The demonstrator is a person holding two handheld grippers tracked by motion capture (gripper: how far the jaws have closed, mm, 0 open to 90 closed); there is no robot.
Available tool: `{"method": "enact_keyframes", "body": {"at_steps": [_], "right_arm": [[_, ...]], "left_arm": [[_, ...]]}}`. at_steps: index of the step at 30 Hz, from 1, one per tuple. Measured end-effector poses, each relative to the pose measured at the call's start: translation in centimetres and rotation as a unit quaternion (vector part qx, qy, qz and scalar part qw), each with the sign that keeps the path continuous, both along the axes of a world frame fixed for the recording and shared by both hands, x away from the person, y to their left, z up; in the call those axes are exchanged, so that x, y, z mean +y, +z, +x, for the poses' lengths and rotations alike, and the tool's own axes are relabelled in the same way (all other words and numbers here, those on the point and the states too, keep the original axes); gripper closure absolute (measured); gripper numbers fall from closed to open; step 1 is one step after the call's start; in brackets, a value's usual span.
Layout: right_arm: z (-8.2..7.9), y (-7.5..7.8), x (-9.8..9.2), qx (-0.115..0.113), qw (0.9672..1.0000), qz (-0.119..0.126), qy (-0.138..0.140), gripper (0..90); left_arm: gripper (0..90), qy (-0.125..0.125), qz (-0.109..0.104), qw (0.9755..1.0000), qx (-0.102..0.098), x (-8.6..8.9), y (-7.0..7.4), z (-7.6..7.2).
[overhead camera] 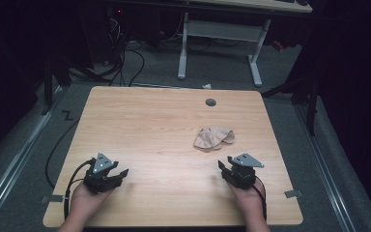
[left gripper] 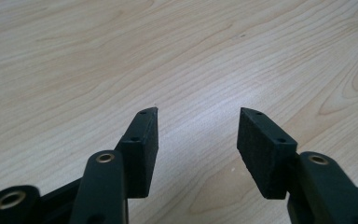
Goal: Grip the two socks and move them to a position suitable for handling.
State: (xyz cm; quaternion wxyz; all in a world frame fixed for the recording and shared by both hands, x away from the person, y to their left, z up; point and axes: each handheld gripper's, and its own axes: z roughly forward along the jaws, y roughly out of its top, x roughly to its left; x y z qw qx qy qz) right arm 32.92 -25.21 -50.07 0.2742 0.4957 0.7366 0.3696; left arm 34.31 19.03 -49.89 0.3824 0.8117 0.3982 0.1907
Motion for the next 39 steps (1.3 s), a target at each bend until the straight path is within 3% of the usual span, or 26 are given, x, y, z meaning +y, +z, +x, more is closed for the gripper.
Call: {"method": "enact_keyframes", "body": {"at_steps": [2,5,10,15,23,26,39], "right_arm": [[0.0,-0.2,-0.1,0.002,1.0000,0.005,0.001,56.9],[-0.2,-0.4,-0.3,0.008,0.9999,-0.009,0.004,57.7],[-0.9,-0.3,-1.1,0.008,1.0000,0.003,-0.005,59.6],[-1.5,-0.2,-1.3,0.008,0.9999,-0.011,-0.007,60.5],[-1.3,-0.5,-0.3,0.019,0.9998,-0.005,0.003,60.2],[-1.4,-0.7,0.1,0.025,0.9996,-0.008,0.007,60.0],[-1.6,-0.1,0.6,0.015,0.9997,-0.007,0.019,58.9]], "left_arm": [[48.5,0.000,-0.010,0.9999,0.000,-0.1,0.1,0.3],[47.3,-0.007,-0.006,1.0000,-0.002,-0.7,0.0,0.7],[45.7,-0.013,-0.008,0.9999,-0.004,-1.4,-0.1,0.9],[44.2,-0.021,-0.008,0.9997,-0.012,-1.8,0.3,0.9],[39.9,-0.028,-0.017,0.9994,-0.007,-1.7,0.3,1.0],[37.5,-0.036,-0.010,0.9993,-0.003,-1.8,0.3,0.9],[36.3,-0.035,-0.017,0.9992,0.001,-1.7,0.1,1.0]]}}
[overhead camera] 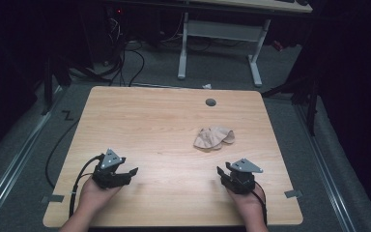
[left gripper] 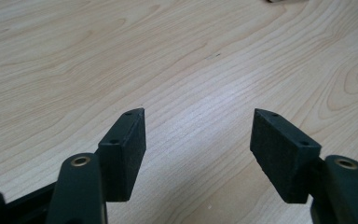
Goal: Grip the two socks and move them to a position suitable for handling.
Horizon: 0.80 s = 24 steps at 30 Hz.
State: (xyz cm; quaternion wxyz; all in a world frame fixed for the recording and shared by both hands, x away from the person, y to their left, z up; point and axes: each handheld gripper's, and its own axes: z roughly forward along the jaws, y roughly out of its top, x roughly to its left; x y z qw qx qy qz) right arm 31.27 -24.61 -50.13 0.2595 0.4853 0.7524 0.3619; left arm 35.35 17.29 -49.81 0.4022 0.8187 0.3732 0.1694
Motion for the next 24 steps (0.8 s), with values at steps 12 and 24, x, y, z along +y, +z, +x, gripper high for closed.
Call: {"method": "enact_keyframes", "body": {"at_steps": [12,24], "right_arm": [[-0.2,1.3,1.2,-0.019,0.9997,0.005,0.017,53.4],[-0.1,2.4,2.1,-0.038,0.9992,0.000,0.012,54.4]], "left_arm": [[35.6,-0.003,-0.007,0.9998,0.019,0.2,-0.6,0.6],[35.8,0.001,-0.020,0.9997,0.013,1.0,-0.1,-0.1]]}}
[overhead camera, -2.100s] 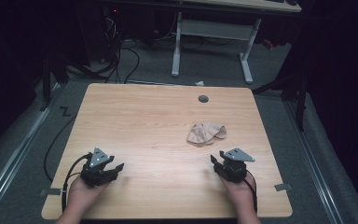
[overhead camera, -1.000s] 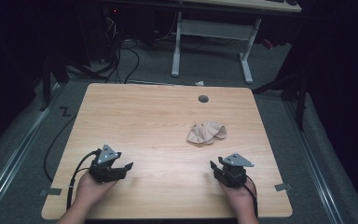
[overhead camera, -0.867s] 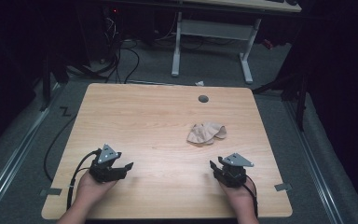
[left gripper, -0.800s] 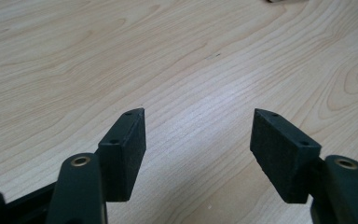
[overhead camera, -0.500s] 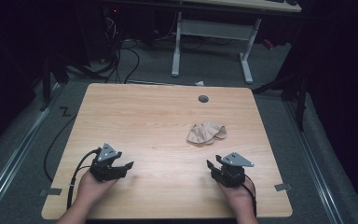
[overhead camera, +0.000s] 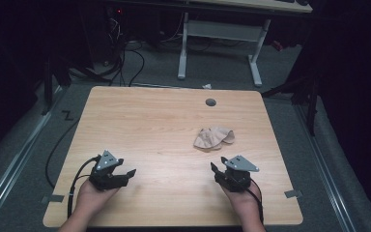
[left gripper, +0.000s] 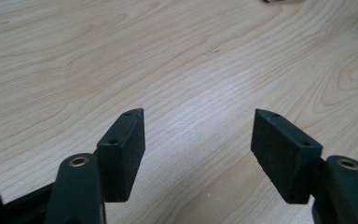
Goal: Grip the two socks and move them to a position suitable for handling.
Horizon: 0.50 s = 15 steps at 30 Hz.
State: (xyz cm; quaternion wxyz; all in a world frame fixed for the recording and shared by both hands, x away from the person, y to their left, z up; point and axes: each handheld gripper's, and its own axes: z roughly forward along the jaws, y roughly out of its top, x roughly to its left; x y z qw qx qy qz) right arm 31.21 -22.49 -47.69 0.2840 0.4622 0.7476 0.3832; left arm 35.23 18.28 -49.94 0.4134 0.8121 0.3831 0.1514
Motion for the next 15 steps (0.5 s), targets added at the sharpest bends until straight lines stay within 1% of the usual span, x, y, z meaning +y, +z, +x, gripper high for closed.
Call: {"method": "enact_keyframes", "body": {"at_steps": [1,3,4,5,6,7,11,12,13,14,15], "right_arm": [[0.2,0.2,0.0,-0.002,1.0000,-0.003,-0.004,54.4],[0.3,0.4,0.1,-0.004,1.0000,-0.006,-0.005,54.5],[0.4,0.6,0.1,-0.006,0.9999,-0.010,-0.006,54.3],[0.5,0.9,0.1,-0.008,0.9999,-0.008,-0.010,53.5],[0.5,0.9,0.1,-0.008,0.9999,-0.008,-0.010,53.5],[0.7,1.1,0.1,-0.006,1.0000,-0.005,-0.005,52.7],[0.9,1.3,0.3,0.002,0.9999,-0.003,-0.010,52.6],[1.3,1.4,0.3,0.007,0.9999,-0.004,-0.009,52.0],[1.3,1.4,0.3,0.007,0.9999,-0.004,-0.009,52.0],[1.8,1.7,0.3,0.008,0.9999,-0.004,-0.008,52.0],[2.0,1.7,0.3,0.010,0.9999,-0.002,-0.009,52.0]], "left_arm": [[35.8,0.001,-0.004,1.0000,0.002,0.0,0.0,0.2],[35.8,0.001,-0.004,1.0000,0.006,-0.1,-0.1,0.4],[35.8,0.000,-0.002,1.0000,0.006,-0.2,-0.2,0.5],[35.8,-0.003,0.004,1.0000,0.008,-0.5,-0.3,0.5],[35.8,-0.003,0.004,1.0000,0.008,-0.5,-0.3,0.5],[35.7,-0.004,0.005,1.0000,0.006,-0.7,-0.3,0.4],[35.7,-0.006,0.001,1.0000,0.004,-0.9,-0.2,0.4],[35.7,-0.006,-0.001,1.0000,0.003,-0.9,-0.1,0.4],[35.7,-0.006,-0.003,1.0000,0.002,-0.9,-0.1,0.4],[35.7,-0.005,-0.007,1.0000,0.004,-0.9,-0.1,0.6],[35.7,-0.005,-0.007,1.0000,0.004,-0.9,-0.1,0.6]]}}
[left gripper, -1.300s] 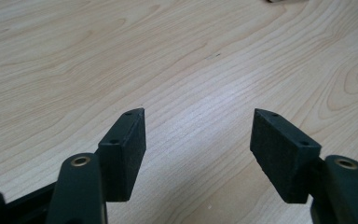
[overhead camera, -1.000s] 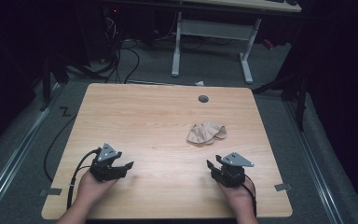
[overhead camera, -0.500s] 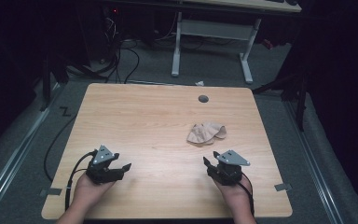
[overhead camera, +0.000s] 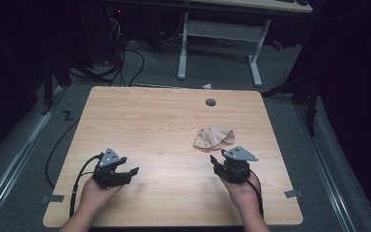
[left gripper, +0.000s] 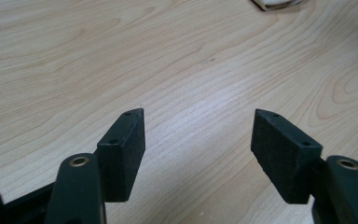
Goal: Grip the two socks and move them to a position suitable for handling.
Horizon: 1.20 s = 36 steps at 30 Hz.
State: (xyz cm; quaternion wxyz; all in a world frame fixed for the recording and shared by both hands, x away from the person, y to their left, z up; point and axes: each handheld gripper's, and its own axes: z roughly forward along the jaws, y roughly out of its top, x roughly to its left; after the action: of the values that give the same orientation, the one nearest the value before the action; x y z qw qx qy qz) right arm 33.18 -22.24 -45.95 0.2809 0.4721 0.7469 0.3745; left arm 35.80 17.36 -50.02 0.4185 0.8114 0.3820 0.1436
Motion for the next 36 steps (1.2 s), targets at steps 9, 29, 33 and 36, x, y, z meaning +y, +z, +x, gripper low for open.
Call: {"method": "enact_keyframes", "body": {"at_steps": [9,29,33,36], "right_arm": [[2.7,0.5,-0.8,0.011,0.9997,0.009,-0.019,53.3],[9.9,0.4,-1.8,0.042,0.9977,-0.004,-0.053,54.6],[10.6,0.3,-1.7,0.041,0.9977,-0.016,-0.052,54.6],[11.3,0.1,-2.0,0.050,0.9970,-0.018,-0.056,53.9]], "left_arm": [[35.6,-0.009,0.005,0.9999,-0.003,-0.2,0.1,-0.1],[35.9,-0.014,0.008,0.9999,0.002,-0.3,-0.2,0.1],[35.9,-0.016,0.012,0.9998,0.002,-0.3,-0.2,0.1],[36.0,-0.017,0.013,0.9998,0.002,-0.4,-0.2,0.1]]}}
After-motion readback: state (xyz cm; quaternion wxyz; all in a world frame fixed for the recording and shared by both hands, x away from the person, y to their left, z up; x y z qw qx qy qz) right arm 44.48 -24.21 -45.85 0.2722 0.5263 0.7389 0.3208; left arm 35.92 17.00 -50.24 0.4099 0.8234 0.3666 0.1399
